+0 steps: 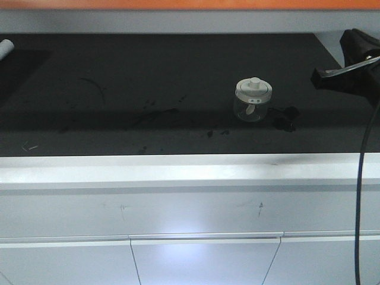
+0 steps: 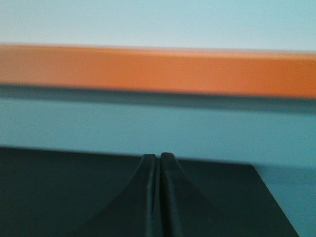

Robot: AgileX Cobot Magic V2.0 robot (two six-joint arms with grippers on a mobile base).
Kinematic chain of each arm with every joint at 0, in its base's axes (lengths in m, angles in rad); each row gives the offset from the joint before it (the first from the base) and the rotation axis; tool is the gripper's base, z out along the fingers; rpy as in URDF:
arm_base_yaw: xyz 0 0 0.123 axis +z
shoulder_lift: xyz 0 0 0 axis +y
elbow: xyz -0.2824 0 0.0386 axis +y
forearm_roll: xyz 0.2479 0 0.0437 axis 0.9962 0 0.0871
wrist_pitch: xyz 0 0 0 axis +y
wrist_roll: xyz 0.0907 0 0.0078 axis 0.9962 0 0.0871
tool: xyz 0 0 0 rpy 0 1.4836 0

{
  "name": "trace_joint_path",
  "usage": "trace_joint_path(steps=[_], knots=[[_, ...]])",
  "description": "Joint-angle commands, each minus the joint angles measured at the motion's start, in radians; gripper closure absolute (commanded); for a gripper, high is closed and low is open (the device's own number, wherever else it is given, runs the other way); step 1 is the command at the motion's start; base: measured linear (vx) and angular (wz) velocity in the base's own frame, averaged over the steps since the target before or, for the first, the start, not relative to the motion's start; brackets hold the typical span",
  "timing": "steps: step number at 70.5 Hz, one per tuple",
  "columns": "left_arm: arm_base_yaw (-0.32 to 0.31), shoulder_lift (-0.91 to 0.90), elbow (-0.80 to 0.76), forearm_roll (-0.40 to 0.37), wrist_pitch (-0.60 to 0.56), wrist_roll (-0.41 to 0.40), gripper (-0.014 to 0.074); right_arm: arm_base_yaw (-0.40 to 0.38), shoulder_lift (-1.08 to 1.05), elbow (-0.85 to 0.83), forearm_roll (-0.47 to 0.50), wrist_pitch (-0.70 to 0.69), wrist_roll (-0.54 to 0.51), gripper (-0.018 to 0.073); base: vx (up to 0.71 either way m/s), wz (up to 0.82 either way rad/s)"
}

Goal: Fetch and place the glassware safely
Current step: 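Push the orange handle upward with both grippers to raise the sash, then withdraw the right gripper and reach it toward the glass jar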

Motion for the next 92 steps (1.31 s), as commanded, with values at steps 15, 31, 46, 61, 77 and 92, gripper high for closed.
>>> trace_joint_path(steps=[15, 31, 46, 61, 77, 92], knots=[[-0.006, -0.043, -0.038, -0.005, 0.011, 0.0, 0.0603, 0.0, -0.056, -0.036, -0.01, -0.026, -0.012, 0.056, 0.0, 0.0], [-0.006, -0.051, -0.038, -0.005, 0.039, 0.0, 0.0603, 0.0, -0.068, -0.036, -0.01, 0.014, -0.012, 0.056, 0.0, 0.0], [-0.006, -0.104, -0.038, -0.005, 0.116, 0.0, 0.0603, 0.0, -0.115, -0.037, -0.01, 0.081, -0.012, 0.056, 0.0, 0.0], [-0.006, -0.19, -0.038, -0.005, 0.335, 0.0, 0.0603, 0.0, -0.174, -0.061, -0.01, 0.285, -0.012, 0.056, 0.0, 0.0], [-0.006, -0.291, -0.037, -0.005, 0.577, 0.0, 0.0603, 0.001, -0.247, -0.062, -0.009, 0.435, 0.001, 0.056, 0.0, 0.0], [-0.006, -0.406, 0.009, -0.005, 0.71, 0.008, 0.0603, 0.001, -0.304, -0.048, -0.006, 0.494, 0.001, 0.056, 0.0, 0.0]])
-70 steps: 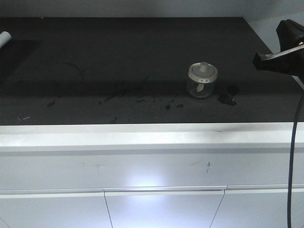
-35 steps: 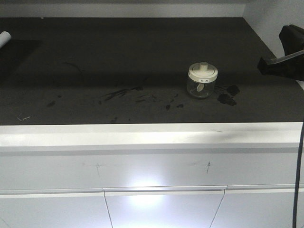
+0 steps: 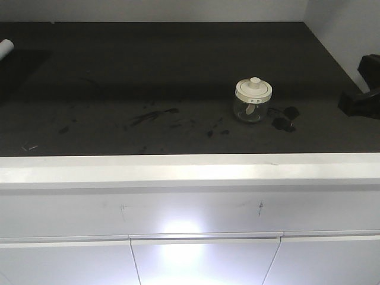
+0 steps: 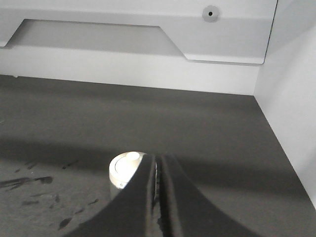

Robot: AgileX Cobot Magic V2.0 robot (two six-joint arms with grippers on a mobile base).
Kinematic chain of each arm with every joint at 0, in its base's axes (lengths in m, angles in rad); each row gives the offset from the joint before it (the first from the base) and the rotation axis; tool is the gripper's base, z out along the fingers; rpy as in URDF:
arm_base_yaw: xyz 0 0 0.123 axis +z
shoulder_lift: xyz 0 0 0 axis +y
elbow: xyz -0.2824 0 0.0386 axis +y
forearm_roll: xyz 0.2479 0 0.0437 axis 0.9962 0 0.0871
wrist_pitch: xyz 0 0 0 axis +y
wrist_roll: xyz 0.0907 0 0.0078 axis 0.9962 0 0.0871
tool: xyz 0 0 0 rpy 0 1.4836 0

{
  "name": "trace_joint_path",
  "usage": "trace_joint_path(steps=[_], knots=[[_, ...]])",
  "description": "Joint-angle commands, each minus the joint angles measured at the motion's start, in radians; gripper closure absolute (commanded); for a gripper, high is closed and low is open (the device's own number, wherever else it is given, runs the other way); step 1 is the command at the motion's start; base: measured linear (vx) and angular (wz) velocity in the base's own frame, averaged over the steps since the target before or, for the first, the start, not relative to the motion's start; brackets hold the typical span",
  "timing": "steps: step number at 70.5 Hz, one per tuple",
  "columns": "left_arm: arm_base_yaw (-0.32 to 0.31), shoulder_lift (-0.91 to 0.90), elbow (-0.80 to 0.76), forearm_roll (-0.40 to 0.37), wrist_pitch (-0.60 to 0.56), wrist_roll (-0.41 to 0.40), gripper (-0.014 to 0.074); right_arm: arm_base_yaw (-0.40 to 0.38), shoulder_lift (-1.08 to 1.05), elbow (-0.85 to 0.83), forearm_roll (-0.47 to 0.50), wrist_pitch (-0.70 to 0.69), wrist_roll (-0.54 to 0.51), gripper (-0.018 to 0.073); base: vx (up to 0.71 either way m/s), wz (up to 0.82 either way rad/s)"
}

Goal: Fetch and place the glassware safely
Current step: 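Withdraw the right gripper and reach it toward the glass jar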

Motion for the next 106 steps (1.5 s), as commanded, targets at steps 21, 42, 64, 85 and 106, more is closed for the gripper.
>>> trace_joint_path(steps=[21, 42, 64, 85, 106], knots=[[-0.006, -0.288, 0.287, -0.006, -0.084, 0.009, 0.0603, 0.001, -0.054, 0.053, -0.005, -0.058, -0.002, 0.056, 0.0, 0.0], [-0.006, -0.517, 0.469, -0.006, -0.042, 0.008, 0.0603, 0.001, -0.054, 0.053, -0.005, -0.035, -0.002, 0.056, 0.0, 0.0], [-0.006, -0.565, 0.505, -0.006, 0.03, 0.008, 0.0603, 0.001, -0.044, 0.053, -0.006, -0.042, -0.014, 0.056, 0.0, 0.0], [-0.006, -0.565, 0.505, -0.006, 0.038, 0.008, 0.0603, 0.001, 0.095, 0.052, -0.006, -0.172, -0.014, 0.0517, 0.0, 0.0], [-0.006, -0.565, 0.505, -0.006, 0.038, 0.008, 0.0603, 0.002, 0.302, 0.05, -0.01, -0.426, -0.002, 0.0145, 0.0, 0.0]])
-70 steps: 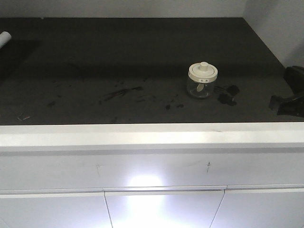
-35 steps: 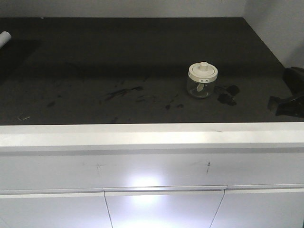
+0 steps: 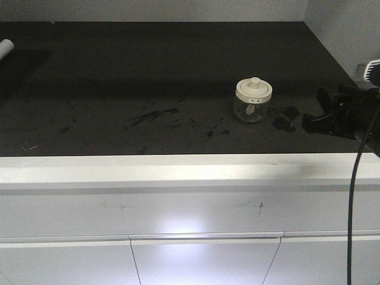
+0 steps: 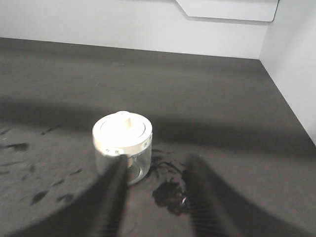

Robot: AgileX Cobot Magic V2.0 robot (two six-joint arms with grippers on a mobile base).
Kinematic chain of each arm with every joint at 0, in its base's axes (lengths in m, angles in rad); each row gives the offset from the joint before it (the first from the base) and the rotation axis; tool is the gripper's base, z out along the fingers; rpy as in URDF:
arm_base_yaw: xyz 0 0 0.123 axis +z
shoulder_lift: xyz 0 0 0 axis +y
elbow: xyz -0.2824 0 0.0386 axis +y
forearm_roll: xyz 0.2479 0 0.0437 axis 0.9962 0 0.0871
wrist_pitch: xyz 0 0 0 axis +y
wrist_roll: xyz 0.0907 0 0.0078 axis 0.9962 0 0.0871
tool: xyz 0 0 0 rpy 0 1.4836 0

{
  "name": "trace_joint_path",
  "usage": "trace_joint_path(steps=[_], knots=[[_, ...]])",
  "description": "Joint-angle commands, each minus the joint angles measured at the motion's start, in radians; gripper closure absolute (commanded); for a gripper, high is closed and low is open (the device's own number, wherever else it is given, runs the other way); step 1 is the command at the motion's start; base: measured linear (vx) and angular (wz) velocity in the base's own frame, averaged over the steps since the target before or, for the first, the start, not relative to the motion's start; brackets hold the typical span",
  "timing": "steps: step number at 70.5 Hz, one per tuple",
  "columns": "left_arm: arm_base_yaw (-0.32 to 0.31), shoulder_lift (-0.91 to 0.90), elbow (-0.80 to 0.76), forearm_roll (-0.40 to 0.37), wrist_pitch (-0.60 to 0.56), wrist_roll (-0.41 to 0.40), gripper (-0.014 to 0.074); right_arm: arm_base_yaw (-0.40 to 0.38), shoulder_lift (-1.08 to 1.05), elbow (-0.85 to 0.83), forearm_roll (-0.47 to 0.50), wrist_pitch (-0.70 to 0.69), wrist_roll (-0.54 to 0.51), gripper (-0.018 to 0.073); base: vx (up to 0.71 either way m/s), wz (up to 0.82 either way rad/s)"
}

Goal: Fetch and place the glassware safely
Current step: 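Withdraw the right gripper and reach it toward the glass jar, then open the right gripper and lower it around the jar's white lid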

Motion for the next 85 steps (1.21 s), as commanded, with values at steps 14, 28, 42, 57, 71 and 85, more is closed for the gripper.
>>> trace_joint_path(steps=[14, 28, 42, 57, 71, 85], knots=[[-0.006, 0.011, -0.024, -0.006, -0.07, -0.002, 0.0603, 0.002, 0.181, -0.128, -0.088, -0.243, 0.018, 0.0038, 0.0, 0.0], [-0.006, 0.011, -0.024, -0.006, -0.07, -0.002, 0.0603, 0.002, 0.311, -0.289, -0.258, -0.247, 0.201, 0.0043, 0.0, 0.0], [-0.006, 0.011, -0.024, -0.006, -0.07, -0.002, 0.0603, 0.002, 0.452, -0.417, -0.335, -0.301, 0.313, 0.0043, 0.0, 0.0], [-0.006, 0.011, -0.024, -0.006, -0.07, -0.002, 0.0603, 0.002, 0.604, -0.53, -0.35, -0.394, 0.319, 0.0043, 0.0, 0.0], [-0.006, 0.011, -0.024, -0.006, -0.07, -0.002, 0.0603, 0.002, 0.714, -0.607, -0.374, -0.431, 0.322, 0.0043, 0.0, 0.0], [-0.006, 0.011, -0.024, -0.006, -0.07, -0.002, 0.0603, 0.002, 0.779, -0.619, -0.372, -0.456, 0.326, 0.0043, 0.0, 0.0]])
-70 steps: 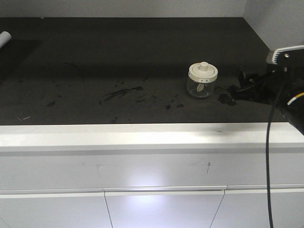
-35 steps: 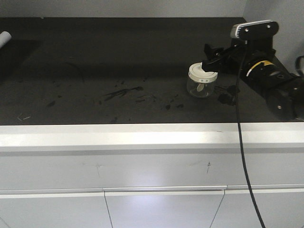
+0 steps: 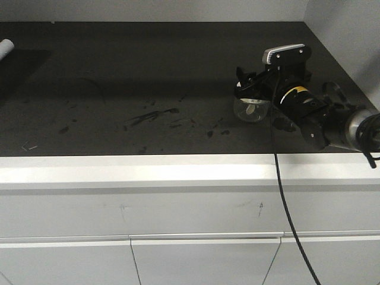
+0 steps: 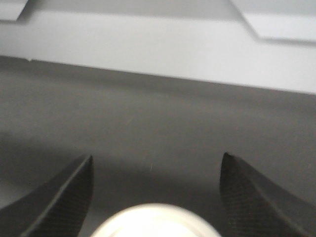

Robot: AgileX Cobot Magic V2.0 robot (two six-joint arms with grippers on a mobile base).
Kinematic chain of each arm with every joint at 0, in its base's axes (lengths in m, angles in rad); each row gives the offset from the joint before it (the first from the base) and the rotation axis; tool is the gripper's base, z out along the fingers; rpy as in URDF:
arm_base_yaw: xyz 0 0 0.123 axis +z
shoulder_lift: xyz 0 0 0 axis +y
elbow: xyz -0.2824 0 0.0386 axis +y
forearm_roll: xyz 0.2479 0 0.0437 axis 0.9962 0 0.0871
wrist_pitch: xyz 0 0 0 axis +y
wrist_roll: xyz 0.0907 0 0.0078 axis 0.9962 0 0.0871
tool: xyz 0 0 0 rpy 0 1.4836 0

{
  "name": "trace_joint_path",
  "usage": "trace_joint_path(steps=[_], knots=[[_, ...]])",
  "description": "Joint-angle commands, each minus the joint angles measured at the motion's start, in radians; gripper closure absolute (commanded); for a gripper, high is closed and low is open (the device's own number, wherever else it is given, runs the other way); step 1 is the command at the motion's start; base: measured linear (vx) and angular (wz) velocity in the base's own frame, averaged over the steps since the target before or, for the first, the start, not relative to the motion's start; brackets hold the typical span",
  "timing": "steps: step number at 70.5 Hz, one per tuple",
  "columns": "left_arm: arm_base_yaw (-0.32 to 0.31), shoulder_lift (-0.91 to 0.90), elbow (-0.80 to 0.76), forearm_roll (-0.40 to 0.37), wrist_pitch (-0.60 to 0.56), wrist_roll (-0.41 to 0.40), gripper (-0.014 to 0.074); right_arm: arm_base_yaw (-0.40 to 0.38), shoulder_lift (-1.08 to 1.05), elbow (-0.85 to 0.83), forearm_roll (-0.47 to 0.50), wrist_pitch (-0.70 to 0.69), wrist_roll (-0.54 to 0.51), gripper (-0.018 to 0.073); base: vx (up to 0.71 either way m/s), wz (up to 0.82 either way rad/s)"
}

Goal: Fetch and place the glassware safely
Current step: 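Open the right gripper and lower it around the jar's white lid, then close the right gripper on the lid and lift the jar out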

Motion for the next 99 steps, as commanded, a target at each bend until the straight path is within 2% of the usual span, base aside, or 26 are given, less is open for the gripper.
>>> trace_joint_path(steps=[1, 19, 34, 49, 67, 86, 92, 99], knots=[[-0.006, 0.011, -0.024, -0.006, -0.071, -0.002, 0.0603, 0.002, -0.034, -0.034, 0.001, -0.095, 0.002, 0.0043, 0.0, 0.0], [-0.006, 0.011, -0.024, -0.006, -0.071, -0.002, 0.0603, 0.002, 0.004, -0.034, 0.004, -0.157, 0.002, 0.0048, 0.0, 0.0], [-0.006, 0.011, -0.024, -0.006, -0.071, -0.002, 0.0603, 0.002, 0.004, -0.034, 0.004, -0.156, 0.002, 0.0133, 0.0, 0.0], [-0.006, 0.011, -0.024, -0.006, -0.071, -0.002, 0.0603, 0.002, 0.004, -0.034, 0.003, -0.149, 0.002, 0.0302, 0.0, 0.0], [-0.006, 0.011, -0.024, -0.006, -0.071, -0.002, 0.0603, 0.002, 0.004, -0.034, -0.028, -0.141, 0.002, 0.0575, 0.0, 0.0], [-0.006, 0.011, -0.024, -0.006, -0.071, -0.002, 0.0603, 0.002, -0.057, -0.025, -0.034, -0.074, 0.004, 0.0567, 0.0, 0.0], [-0.006, 0.011, -0.024, -0.006, -0.071, -0.002, 0.0603, 0.002, -0.107, -0.025, -0.045, -0.018, 0.055, 0.0567, 0.0, 0.0], [-0.006, 0.011, -0.024, -0.006, -0.071, -0.002, 0.0603, 0.002, -0.174, -0.025, -0.109, 0.034, 0.13, 0.0567, 0.0, 0.0]])
